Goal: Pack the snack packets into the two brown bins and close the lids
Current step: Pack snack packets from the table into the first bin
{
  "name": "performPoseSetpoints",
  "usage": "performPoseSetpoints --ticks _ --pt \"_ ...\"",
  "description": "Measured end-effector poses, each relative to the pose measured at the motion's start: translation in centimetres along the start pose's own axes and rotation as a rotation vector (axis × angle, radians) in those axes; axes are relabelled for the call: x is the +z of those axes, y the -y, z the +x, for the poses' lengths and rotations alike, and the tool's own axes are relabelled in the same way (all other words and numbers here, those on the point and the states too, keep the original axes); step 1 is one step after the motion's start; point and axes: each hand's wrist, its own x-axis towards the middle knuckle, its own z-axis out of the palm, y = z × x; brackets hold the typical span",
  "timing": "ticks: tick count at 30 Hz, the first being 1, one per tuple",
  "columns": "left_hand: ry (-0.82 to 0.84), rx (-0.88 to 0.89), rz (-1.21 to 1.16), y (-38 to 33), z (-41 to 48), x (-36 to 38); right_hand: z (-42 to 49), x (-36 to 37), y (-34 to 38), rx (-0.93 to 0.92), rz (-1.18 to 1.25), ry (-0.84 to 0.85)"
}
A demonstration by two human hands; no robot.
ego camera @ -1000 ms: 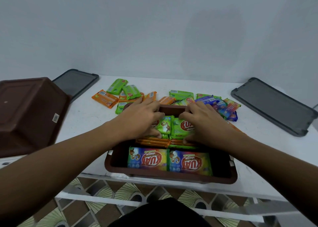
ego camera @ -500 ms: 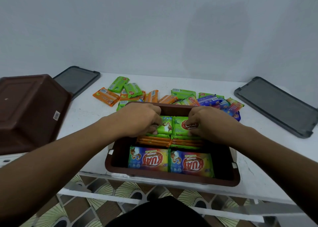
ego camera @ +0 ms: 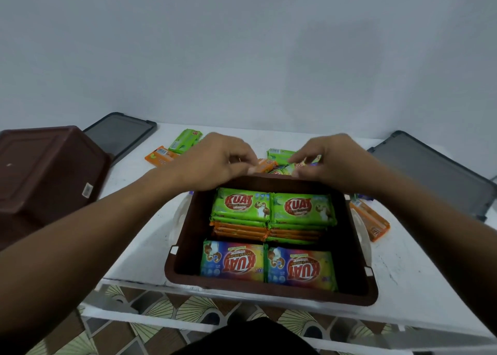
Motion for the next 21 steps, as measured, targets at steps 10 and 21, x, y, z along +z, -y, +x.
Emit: performPoseSetpoints --ticks 10,21 --pt "-0.197 -0.083 -0.115 1.2 4.8 -3.3 8.2 -0.7 0.0 0.09 0.135 -0.172" --pt "0.15 -0.171 0.155 8.6 9.9 -1.7 15.2 4.2 -4.4 0.162 -0.02 0.123"
